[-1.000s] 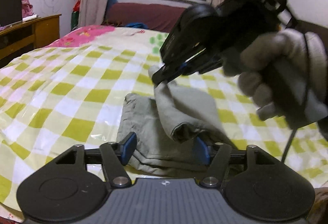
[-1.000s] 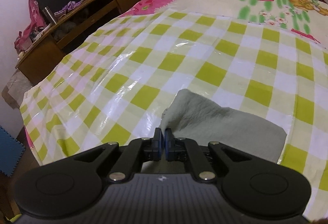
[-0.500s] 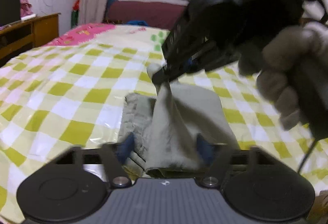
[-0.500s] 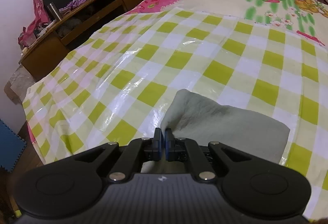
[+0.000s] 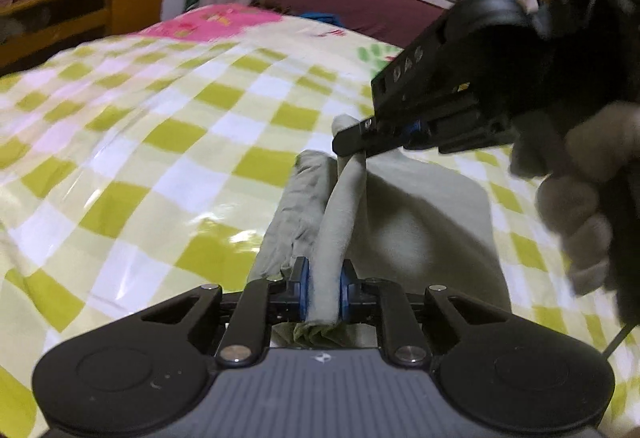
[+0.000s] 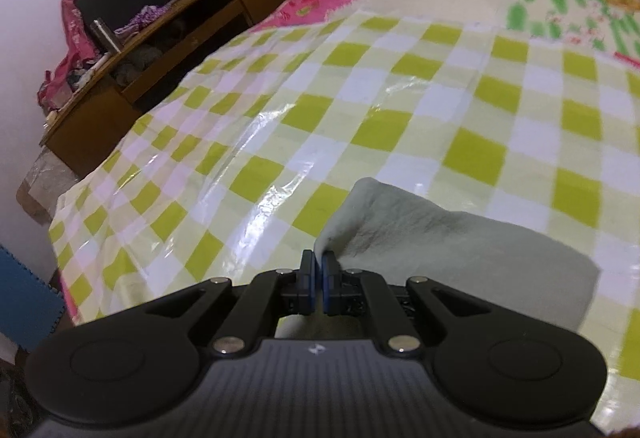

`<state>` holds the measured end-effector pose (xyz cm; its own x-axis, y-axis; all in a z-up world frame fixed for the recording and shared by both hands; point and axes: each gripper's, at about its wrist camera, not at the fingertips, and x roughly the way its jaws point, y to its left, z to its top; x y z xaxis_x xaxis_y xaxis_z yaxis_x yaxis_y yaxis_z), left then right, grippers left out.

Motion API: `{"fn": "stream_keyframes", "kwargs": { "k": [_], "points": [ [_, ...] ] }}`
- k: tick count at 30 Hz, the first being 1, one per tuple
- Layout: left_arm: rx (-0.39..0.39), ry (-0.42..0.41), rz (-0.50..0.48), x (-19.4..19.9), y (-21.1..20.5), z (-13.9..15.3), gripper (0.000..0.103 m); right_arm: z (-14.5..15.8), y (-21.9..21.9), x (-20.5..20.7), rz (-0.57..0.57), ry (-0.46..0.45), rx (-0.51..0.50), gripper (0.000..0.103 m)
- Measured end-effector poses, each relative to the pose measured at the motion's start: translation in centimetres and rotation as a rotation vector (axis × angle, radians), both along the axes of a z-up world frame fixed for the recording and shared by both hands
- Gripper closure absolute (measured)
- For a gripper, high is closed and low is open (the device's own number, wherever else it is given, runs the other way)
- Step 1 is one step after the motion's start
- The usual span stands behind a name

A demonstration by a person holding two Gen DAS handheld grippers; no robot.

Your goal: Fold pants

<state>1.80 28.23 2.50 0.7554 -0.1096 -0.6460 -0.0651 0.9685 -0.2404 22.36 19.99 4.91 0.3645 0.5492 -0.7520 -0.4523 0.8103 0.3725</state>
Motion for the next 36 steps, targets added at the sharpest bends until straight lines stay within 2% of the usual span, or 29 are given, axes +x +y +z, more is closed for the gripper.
{"fn": "stream_keyframes", "kwargs": {
  "k": [2, 5, 9, 11, 13, 16, 20, 23, 27, 30, 32, 36],
  "points": [
    [0.01, 0.015, 0.027, 0.5, 1.0, -0.5, 0.072, -1.6, 1.3, 1.1, -0.016, 0.036, -0.001, 0.097],
    [0.026, 0.038, 0.066, 1.2, 2.3, -1.3, 0.072, -4.2, 2.7, 2.4, -0.039, 0.04, -0.016, 0.096],
    [0.03, 0.058, 0.11, 1.5, 3.6, -2.2, 0.069, -5.2, 3.3, 3.1, -0.056, 0.07, 0.057, 0.094],
    [0.044, 0.055, 0.127, 1.3, 3.8, -2.1, 0.066, -4.5, 3.3, 3.2, -0.058, 0.042, 0.083, 0.094],
    [0.102, 0.061, 0.162, 1.0, 3.7, -1.9, 0.05, -3.5, 3.2, 3.1, -0.042, 0.007, 0.092, 0.09],
    [0.15, 0.048, 0.186, 0.4, 3.8, -1.3, 0.049, -1.8, 2.1, 2.3, -0.02, -0.055, 0.093, 0.077],
    [0.237, -0.006, 0.233, -0.5, 3.6, 0.3, 0.049, 0.1, -0.1, 0.3, -0.019, -0.205, 0.033, 0.077],
    [0.285, -0.05, 0.194, -0.3, 2.2, 1.3, 0.049, 0.1, -2.0, -0.9, -0.003, -0.243, 0.023, 0.077],
    [0.296, -0.045, 0.094, 1.9, -0.1, 0.2, 0.049, -2.4, -1.8, -0.3, 0.003, -0.186, -0.044, 0.077],
    [0.34, 0.045, 0.066, 4.1, -0.9, -2.0, 0.049, -5.4, -1.7, 1.2, -0.028, -0.128, -0.131, 0.08],
    [0.37, 0.061, 0.048, 4.9, -1.0, -2.8, 0.046, -6.1, -2.4, 1.7, -0.04, -0.094, -0.096, 0.081],
    [0.352, 0.064, 0.061, 5.4, -0.2, -1.7, 0.043, -4.2, -3.3, 1.2, -0.038, -0.127, -0.023, 0.077]
  ]
}}
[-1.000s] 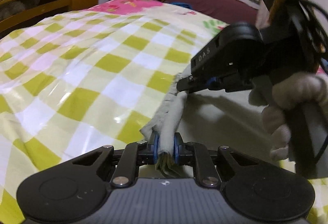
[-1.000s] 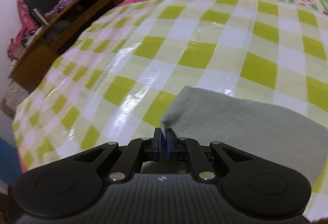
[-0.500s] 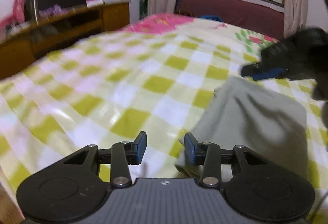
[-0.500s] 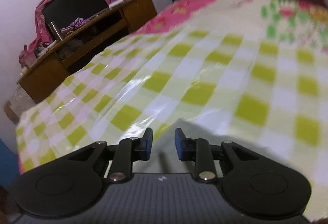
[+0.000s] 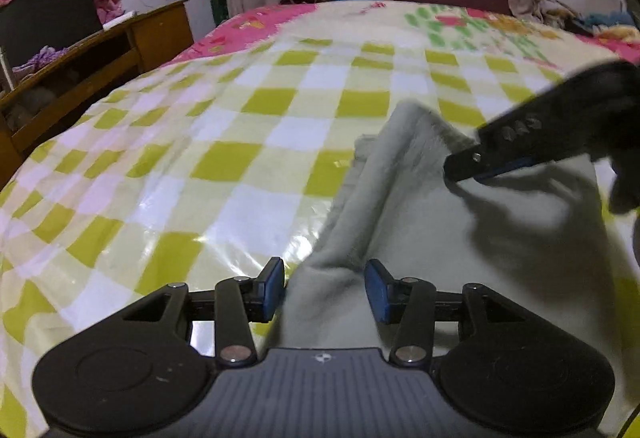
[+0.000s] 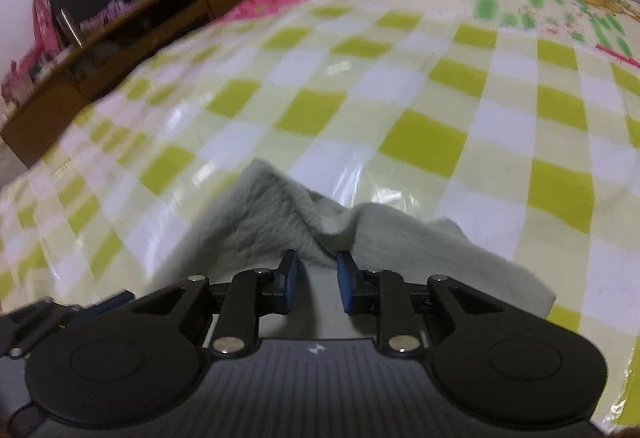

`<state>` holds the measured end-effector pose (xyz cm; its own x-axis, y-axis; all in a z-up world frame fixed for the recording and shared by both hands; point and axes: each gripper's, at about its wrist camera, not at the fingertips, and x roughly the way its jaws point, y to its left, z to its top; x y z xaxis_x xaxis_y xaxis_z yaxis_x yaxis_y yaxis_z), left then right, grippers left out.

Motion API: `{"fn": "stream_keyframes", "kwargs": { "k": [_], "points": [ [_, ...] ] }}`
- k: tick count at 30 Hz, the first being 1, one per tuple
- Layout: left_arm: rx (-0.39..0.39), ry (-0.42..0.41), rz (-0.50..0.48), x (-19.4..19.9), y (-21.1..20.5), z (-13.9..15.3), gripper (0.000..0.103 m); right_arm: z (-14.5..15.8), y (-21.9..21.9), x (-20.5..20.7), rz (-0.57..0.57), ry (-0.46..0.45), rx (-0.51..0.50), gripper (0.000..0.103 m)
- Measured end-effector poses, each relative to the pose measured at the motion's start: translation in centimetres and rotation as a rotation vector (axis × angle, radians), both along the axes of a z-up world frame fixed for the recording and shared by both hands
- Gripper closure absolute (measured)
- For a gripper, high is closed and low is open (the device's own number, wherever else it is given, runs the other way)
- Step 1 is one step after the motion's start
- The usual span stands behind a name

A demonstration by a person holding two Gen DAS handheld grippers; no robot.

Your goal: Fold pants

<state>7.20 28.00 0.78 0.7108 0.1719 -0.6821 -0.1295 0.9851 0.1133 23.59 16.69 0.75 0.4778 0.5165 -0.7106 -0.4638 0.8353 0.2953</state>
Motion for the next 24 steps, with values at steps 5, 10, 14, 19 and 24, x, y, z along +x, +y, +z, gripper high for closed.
{"fn": "stream_keyframes", "kwargs": {
  "k": [5, 10, 14, 19, 24],
  "points": [
    [-0.003, -0.061, -0.01, -0.8, -1.2, 0.5, 0.043, -0.2, 2.5, -0.2, 0.111, -0.049, -0.018, 0.077],
    [0.025, 0.022, 0.031, 0.4, -0.9, -1.8, 0.037, -2.2, 5.1, 2.5, 0.12, 0.036, -0.026, 0.079],
    [0.004, 0.009, 0.049, -0.5, -0.5, -0.3, 0.037, -0.1, 2.7, 1.4, 0.095, 0.016, 0.046, 0.079],
    [0.028, 0.002, 0.058, -2.0, -1.8, 0.4, 0.037, 1.4, -2.1, -2.9, 0.063, -0.05, 0.033, 0.077],
    [0.099, 0.08, 0.049, -1.7, -3.8, -1.6, 0.033, -2.0, -3.3, -5.0, 0.037, 0.029, -0.065, 0.077]
  ]
}}
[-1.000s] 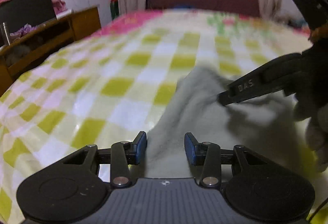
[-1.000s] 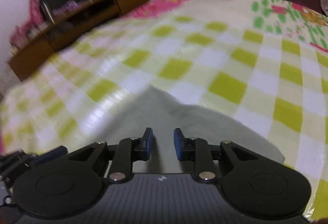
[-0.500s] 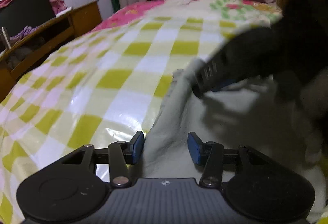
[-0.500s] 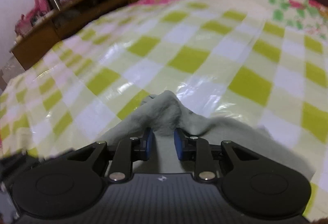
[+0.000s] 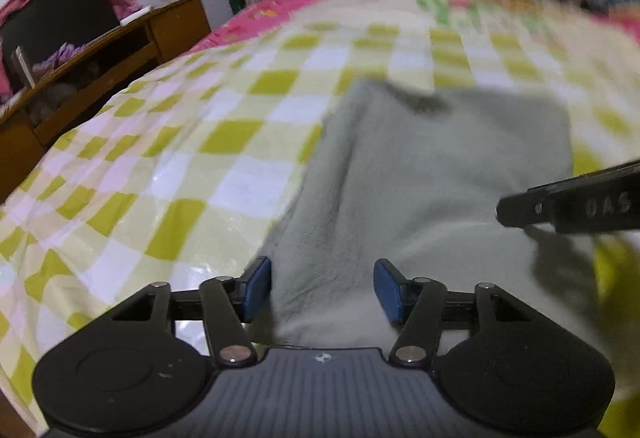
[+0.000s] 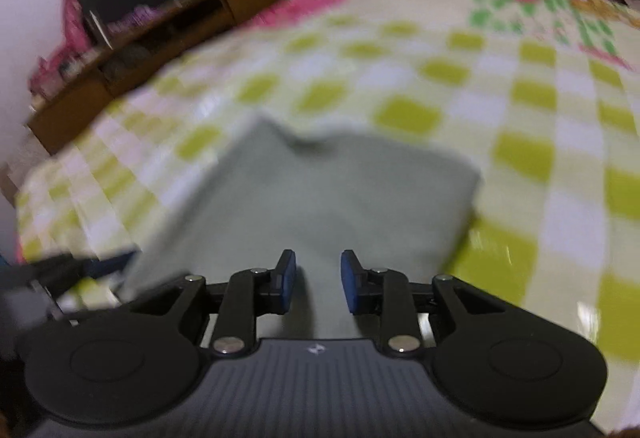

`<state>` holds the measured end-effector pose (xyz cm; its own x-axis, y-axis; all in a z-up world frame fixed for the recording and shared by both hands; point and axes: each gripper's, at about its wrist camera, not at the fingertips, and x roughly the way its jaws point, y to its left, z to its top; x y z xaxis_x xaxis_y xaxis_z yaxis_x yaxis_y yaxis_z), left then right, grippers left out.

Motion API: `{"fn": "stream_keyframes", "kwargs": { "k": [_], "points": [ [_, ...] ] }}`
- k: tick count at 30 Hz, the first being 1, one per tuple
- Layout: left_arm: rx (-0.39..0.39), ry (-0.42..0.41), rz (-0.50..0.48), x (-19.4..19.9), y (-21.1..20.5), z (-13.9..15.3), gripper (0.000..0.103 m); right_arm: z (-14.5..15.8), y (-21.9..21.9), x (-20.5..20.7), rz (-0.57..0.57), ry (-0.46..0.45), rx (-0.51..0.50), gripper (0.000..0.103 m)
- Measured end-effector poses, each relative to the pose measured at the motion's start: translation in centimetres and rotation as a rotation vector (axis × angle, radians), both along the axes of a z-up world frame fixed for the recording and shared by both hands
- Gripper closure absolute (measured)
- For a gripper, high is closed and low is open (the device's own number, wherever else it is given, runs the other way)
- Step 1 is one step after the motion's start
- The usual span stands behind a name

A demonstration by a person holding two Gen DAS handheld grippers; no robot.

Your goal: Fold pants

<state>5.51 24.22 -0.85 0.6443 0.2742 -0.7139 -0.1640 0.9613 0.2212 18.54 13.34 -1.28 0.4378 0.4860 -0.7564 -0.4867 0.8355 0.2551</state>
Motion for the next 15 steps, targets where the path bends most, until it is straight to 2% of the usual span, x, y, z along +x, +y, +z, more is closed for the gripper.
{"fn": "stream_keyframes", "kwargs": {
  "k": [2, 4, 6, 8, 13, 15],
  "points": [
    [0.047, 0.011, -0.006, -0.1, -0.8, 0.1, 0.033, 0.1, 0.3, -0.2, -0.002, -0.017, -0.02, 0.077],
    [0.034, 0.013, -0.004, -0.5, -1.0, 1.0, 0.033, 1.5, 0.2, -0.7, -0.003, -0.024, 0.007, 0.075],
    [0.014, 0.007, -0.001, -1.0, -1.1, 1.7, 0.033, 2.6, -0.5, -1.5, 0.004, -0.043, 0.038, 0.077],
    [0.019, 0.002, 0.0, -1.5, -1.5, 2.0, 0.033, 2.9, -1.0, -2.3, 0.0, -0.064, 0.031, 0.076],
    [-0.003, 0.027, -0.013, -1.8, -2.5, 1.7, 0.033, 0.8, -1.5, -2.6, -0.025, 0.009, -0.004, 0.074],
    [0.001, 0.051, -0.013, -1.8, -2.6, 1.2, 0.033, 0.7, -1.6, -2.9, -0.032, 0.004, -0.001, 0.074]
  ]
}}
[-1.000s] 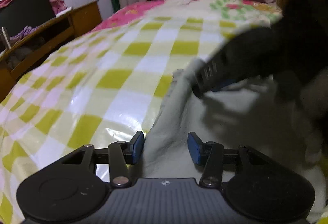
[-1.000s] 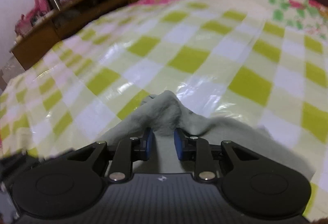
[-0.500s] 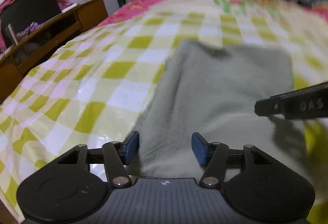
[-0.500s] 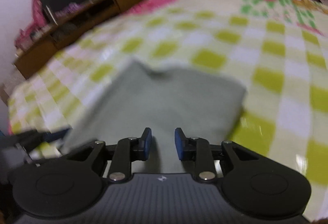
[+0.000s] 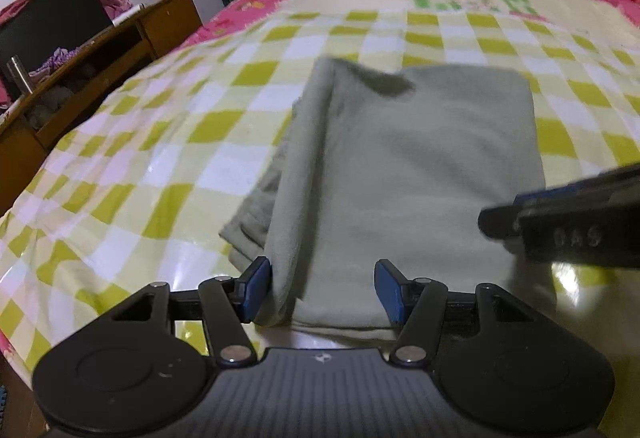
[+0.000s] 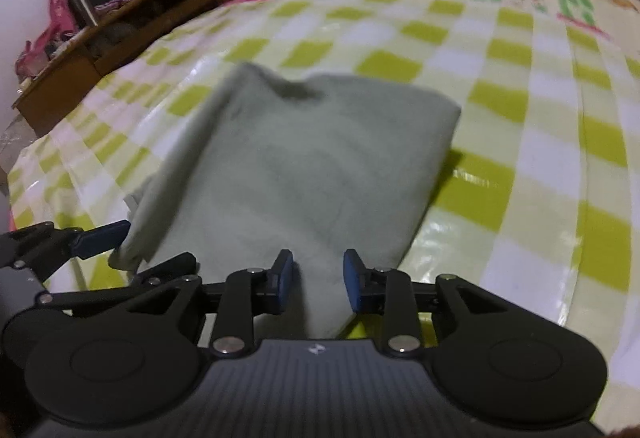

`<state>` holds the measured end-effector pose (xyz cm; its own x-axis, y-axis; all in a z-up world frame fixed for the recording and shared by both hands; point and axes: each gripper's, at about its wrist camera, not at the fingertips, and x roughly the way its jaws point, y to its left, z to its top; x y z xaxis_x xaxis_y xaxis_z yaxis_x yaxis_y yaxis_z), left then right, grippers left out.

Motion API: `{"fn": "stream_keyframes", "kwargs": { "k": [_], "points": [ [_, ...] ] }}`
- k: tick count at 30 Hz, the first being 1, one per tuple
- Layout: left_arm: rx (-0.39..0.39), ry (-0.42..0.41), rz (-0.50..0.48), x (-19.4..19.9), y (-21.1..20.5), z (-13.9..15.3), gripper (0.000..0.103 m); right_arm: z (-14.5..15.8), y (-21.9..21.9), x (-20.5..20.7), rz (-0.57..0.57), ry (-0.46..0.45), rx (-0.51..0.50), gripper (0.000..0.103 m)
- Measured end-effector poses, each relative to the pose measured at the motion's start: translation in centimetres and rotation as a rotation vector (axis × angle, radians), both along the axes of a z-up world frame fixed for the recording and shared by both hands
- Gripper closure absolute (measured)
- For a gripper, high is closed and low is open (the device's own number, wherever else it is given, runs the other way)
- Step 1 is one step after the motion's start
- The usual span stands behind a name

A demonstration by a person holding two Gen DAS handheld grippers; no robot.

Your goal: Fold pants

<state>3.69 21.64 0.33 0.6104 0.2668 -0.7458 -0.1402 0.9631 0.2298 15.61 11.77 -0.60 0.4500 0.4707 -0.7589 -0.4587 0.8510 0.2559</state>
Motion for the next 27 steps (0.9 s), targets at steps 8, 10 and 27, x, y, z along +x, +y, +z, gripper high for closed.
{"fn": "stream_keyframes", "kwargs": {
  "k": [8, 10, 27],
  "points": [
    [-0.003, 0.001, 0.012, -0.5, -0.1, 0.4, 0.032, 0.9, -0.7, -0.9, -0.01, -0.005, 0.043, 0.072],
    [0.0, 0.002, 0.012, -0.6, -0.1, 0.4, 0.032, 0.8, -0.8, -1.0, -0.012, -0.002, 0.05, 0.072],
    [0.002, 0.007, 0.028, -0.6, -0.4, -0.1, 0.03, 0.2, -1.3, -1.3, -0.019, 0.017, 0.077, 0.071]
  ]
}}
